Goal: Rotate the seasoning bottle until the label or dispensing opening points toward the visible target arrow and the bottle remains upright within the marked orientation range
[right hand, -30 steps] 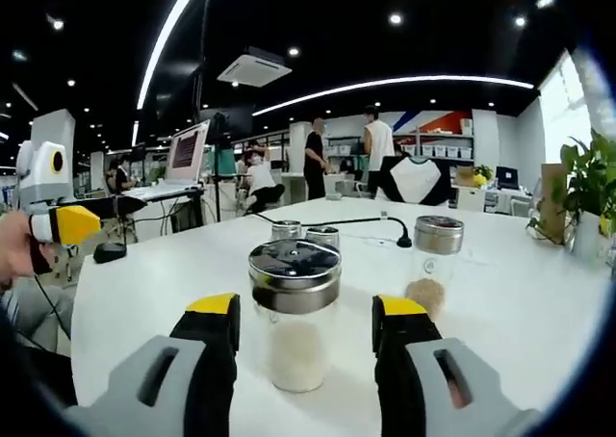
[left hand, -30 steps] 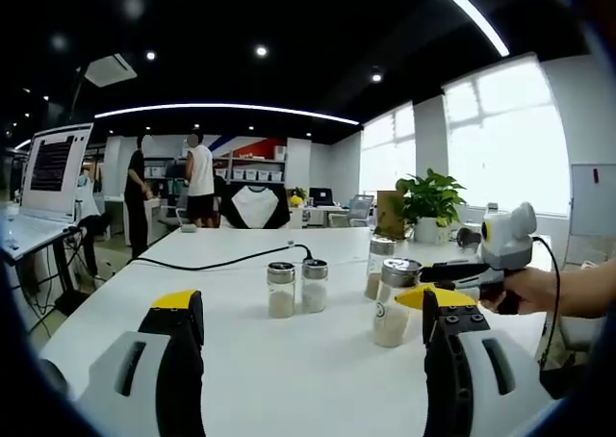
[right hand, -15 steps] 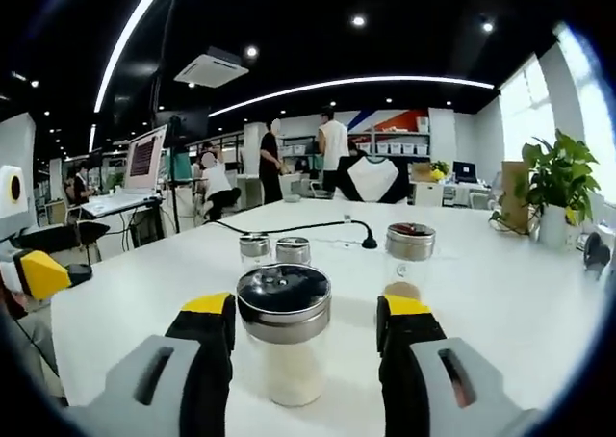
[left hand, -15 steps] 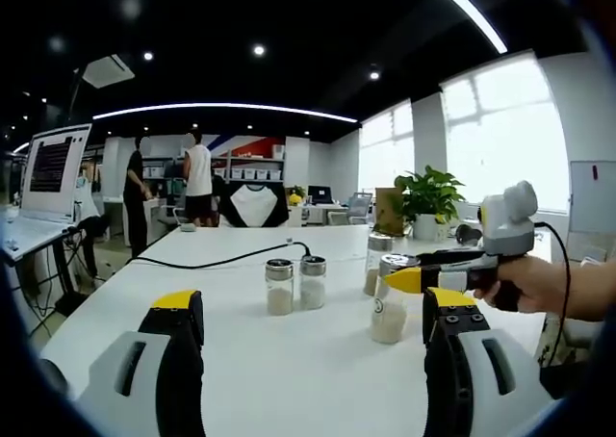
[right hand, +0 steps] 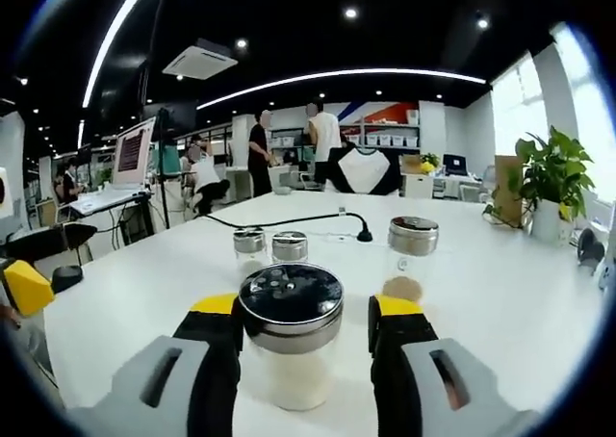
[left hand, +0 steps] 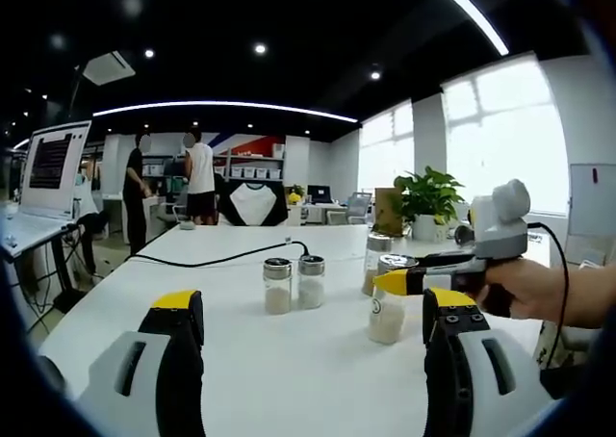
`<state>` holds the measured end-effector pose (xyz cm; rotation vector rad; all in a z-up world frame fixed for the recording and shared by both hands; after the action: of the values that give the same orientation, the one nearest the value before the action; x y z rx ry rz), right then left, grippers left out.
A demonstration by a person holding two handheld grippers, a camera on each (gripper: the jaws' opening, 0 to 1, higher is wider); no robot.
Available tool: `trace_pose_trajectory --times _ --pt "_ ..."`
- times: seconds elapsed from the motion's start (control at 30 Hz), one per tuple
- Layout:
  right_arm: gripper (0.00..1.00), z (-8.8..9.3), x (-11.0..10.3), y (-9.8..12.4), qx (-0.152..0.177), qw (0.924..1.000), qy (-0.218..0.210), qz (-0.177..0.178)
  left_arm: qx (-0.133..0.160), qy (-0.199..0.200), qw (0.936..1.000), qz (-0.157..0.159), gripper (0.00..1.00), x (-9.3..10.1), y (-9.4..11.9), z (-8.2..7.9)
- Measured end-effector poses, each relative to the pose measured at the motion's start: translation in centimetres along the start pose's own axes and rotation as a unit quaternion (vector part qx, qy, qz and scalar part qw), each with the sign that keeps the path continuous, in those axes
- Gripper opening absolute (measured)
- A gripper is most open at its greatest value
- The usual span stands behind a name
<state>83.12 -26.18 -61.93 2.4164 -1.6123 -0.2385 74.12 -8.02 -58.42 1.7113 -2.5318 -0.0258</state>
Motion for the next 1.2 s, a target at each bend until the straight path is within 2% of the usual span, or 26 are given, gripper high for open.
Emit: trace_pose_trajectory --times 0.07,0.1,0.57,0.67,1.2 --pt "0.40 -0.11 -0.87 -0.05 0.006 0.9995 0.012 -0.030 -0.002 0.002 1.0000 0.000 1.00 0.04 0.02 0.13" --pt "0.39 -0.13 -0.87 0.00 0.007 0.9997 0.013 -0.017 -0.003 0.002 1.0000 0.000 1.00 0.06 0.03 0.16" --pt "0.38 -0.27 -0.77 0.08 0.007 0.9996 0.021 -0.019 0.001 0.005 1.0000 -0.002 1.00 -0.18 0.33 0.13" --pt "0.38 -0.30 -0.73 0.09 -0.001 0.9995 0.021 -0.021 -0.004 -0.010 0.9999 -0.004 1.00 -0.16 0.34 0.21" --pt "0.38 -0.17 -0.64 -0.09 0.003 0.9993 0.019 -0.031 -0.001 0.002 1.0000 -0.001 1.00 0.04 0.28 0.10"
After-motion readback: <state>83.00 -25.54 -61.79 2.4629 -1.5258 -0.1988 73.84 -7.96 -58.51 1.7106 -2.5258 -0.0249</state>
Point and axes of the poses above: the point that each gripper's makers call its tool centre point, and the gripper's own axes: y roughly backward along the fingers, x roughly to its right, z roughly out of its underside, the point moved 4 cm from there along y, roughly backward along the fingers, and after that the axes turned 2 degrees about -x, right-handed, at the moved point
